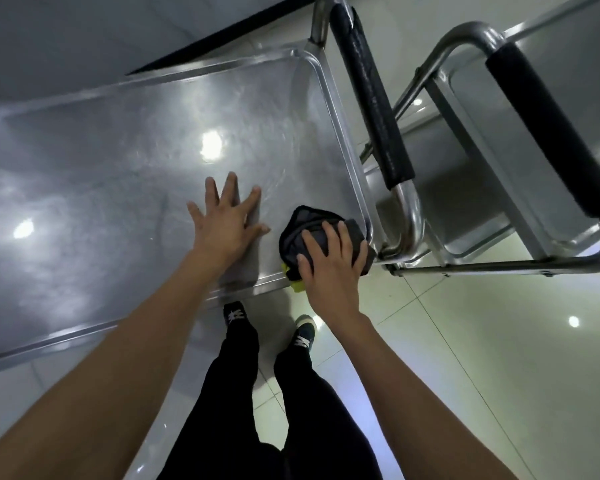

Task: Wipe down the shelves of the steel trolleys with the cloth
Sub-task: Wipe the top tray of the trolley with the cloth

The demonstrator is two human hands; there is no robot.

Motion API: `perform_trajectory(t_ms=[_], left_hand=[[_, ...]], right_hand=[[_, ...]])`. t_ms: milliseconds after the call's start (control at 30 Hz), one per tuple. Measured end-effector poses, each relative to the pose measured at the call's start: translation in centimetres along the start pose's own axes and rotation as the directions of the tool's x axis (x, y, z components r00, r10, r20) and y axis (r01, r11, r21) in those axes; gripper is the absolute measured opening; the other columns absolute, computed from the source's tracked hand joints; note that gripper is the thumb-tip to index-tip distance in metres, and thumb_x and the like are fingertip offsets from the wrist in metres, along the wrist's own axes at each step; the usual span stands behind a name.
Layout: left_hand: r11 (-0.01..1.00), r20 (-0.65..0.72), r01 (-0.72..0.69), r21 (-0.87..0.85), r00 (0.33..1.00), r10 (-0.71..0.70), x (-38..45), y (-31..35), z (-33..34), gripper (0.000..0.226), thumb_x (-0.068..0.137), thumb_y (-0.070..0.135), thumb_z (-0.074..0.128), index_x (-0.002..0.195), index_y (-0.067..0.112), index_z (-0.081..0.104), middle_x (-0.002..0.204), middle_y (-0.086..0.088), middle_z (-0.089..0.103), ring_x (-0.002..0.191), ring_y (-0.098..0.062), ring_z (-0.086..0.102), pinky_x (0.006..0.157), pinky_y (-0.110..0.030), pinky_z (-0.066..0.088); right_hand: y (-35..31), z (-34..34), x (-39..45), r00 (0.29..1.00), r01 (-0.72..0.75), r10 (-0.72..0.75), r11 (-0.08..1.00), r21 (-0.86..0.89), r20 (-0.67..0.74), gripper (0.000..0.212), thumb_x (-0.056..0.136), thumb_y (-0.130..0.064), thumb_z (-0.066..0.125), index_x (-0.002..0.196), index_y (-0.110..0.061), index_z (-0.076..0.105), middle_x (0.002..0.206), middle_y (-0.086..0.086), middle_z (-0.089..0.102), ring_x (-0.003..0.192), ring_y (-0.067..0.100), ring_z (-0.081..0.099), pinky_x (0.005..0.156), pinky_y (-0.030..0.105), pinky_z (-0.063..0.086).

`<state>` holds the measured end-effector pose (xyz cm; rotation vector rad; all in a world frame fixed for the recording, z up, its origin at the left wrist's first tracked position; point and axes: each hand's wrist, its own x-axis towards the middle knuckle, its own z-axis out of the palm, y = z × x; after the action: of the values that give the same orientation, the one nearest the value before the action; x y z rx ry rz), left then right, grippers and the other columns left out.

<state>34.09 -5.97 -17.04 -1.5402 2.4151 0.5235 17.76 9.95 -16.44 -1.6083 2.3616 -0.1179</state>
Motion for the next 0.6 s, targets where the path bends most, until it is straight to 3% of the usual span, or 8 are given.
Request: perform_trajectory(t_ms=[133,233,333,467,600], left_hand=[[0.998,-0.013,-0.010,0.069,1.000,0.011,-0.1,0.1,-0.8,0.072,0.090,0.071,0.046,0.149,0.039,0.022,0.163,-0.003,0.008,0.148,-0.042,0.005,0.102,-0.073,0.032],[0.996,-0.086,-0.022,0.086,0.996,0.029,-0.5,-0.8,-1.6,0.065,0.095,0.057,0.050,0.149,0.025,0.032,0.161,-0.002,0.025,0.144,-0.034,0.023,0.099,-0.061,0.041],[0.999,-0.106,-0.040,0.015,0.994,0.041,1.0,-3.4,-3.2,0.054,0.097,0.040,0.054,0.147,0.021,0.043,0.156,0.002,0.041,0.140,-0.027,0.036,0.100,-0.053,0.040],[0.997,-0.159,0.015,-0.070,0.987,-0.026,3.3,-7.0,-5.0,0.045,0.098,0.035,0.054,0.142,0.026,0.051,0.153,0.000,0.043,0.147,-0.027,0.026,0.107,-0.057,0.032],[1.000,-0.102,0.005,0.013,0.995,-0.004,3.4,-9.1,-4.6,0.052,0.094,0.051,0.054,0.141,0.031,0.046,0.157,-0.005,0.030,0.147,-0.035,0.018,0.102,-0.063,0.034]], right_hand=[[-0.8,0.2,1.4,1.000,0.017,-0.017,1.000,-0.014,0.009,0.050,0.099,-0.050,0.024,0.144,-0.037,0.042,0.159,0.004,0.029,0.151,0.028,0.009,0.118,0.061,0.004],[-1.7,0.4,2.9,0.999,0.032,-0.031,0.999,-0.031,0.027,0.048,0.101,-0.050,0.027,0.145,-0.037,0.040,0.160,0.004,0.026,0.152,0.028,0.007,0.118,0.061,0.002],[-3.4,0.6,5.0,0.999,0.040,-0.039,0.998,-0.045,0.021,0.048,0.100,-0.051,0.028,0.145,-0.038,0.041,0.160,0.005,0.026,0.151,0.028,0.008,0.118,0.061,0.002],[-6.8,1.1,9.4,0.999,0.031,-0.031,0.997,-0.064,0.008,0.047,0.101,-0.051,0.030,0.145,-0.039,0.041,0.160,0.004,0.026,0.151,0.028,0.009,0.118,0.061,0.001],[-10.5,1.1,15.4,0.998,0.027,-0.030,0.999,-0.046,-0.059,0.046,0.101,-0.050,0.030,0.144,-0.039,0.044,0.160,0.003,0.029,0.150,0.028,0.012,0.117,0.062,0.002]])
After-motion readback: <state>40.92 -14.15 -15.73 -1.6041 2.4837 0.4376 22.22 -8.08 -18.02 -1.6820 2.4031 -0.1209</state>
